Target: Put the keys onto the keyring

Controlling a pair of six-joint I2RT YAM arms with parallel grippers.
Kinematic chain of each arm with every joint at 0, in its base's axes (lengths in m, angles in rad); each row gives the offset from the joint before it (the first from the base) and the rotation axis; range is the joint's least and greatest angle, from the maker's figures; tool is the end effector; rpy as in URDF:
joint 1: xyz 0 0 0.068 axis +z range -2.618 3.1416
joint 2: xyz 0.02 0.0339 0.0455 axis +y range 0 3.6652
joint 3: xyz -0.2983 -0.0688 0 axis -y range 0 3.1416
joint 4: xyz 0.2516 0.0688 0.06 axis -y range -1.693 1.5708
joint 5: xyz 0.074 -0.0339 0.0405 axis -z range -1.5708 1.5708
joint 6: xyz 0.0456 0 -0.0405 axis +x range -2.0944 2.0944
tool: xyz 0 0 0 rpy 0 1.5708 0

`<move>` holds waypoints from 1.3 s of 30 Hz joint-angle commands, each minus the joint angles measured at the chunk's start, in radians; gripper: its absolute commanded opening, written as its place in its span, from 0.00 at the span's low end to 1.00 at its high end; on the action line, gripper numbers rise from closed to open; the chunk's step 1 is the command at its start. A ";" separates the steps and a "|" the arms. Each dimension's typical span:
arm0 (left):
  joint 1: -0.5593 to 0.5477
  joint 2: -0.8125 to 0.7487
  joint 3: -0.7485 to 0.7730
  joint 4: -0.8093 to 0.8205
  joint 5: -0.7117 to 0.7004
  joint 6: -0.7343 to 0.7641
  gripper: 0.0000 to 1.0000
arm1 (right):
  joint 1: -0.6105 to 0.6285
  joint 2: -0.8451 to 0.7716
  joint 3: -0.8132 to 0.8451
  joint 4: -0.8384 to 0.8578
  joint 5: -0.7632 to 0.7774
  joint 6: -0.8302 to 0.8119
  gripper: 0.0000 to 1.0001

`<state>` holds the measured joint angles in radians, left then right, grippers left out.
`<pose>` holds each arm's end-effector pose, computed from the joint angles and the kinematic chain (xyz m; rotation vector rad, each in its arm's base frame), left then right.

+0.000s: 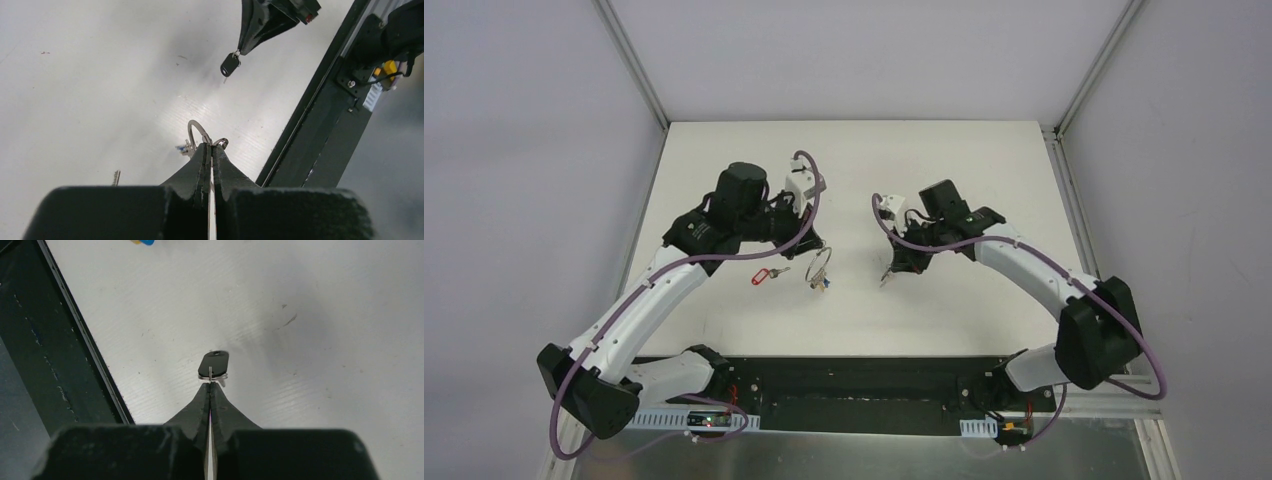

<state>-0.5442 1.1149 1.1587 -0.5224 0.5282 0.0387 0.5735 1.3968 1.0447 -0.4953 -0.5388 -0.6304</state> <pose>0.1918 -0.1429 0.4001 0.9156 1.8746 -0.8518 0.2394 0.1825 0.2920 -1.5249 1.7884 0.6200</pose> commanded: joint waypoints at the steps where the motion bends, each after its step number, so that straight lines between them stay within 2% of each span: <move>1: -0.007 -0.057 -0.046 0.037 0.030 0.157 0.00 | -0.025 0.088 -0.004 -0.017 -0.062 0.042 0.00; 7: -0.008 -0.094 -0.128 0.136 0.125 0.213 0.00 | -0.055 0.231 0.011 -0.047 -0.079 0.059 0.01; 13: -0.011 -0.098 -0.158 0.192 0.159 0.220 0.00 | -0.067 0.303 0.025 -0.061 -0.057 0.064 0.06; 17: -0.012 -0.093 -0.160 0.205 0.162 0.219 0.00 | -0.070 0.286 0.041 -0.069 -0.044 0.068 0.19; 20: -0.013 -0.087 -0.160 0.206 0.159 0.217 0.00 | -0.074 0.226 0.064 -0.075 -0.044 0.064 0.33; 24: -0.013 -0.075 -0.155 0.217 0.140 0.178 0.00 | -0.075 0.113 0.128 -0.092 -0.110 0.059 0.51; 26: -0.013 -0.063 -0.147 0.217 0.126 0.148 0.00 | -0.075 0.055 0.164 -0.084 -0.165 0.065 0.56; 32: -0.013 -0.005 -0.080 0.183 0.092 -0.004 0.00 | -0.073 -0.063 0.218 0.088 -0.354 0.236 0.56; 39: -0.019 0.043 -0.018 0.157 0.076 -0.161 0.00 | -0.032 -0.020 0.267 0.224 -0.443 0.391 0.53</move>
<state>-0.5514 1.1488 1.0714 -0.3752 0.6159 0.0055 0.5125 1.3331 1.2739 -0.3607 -0.8856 -0.3527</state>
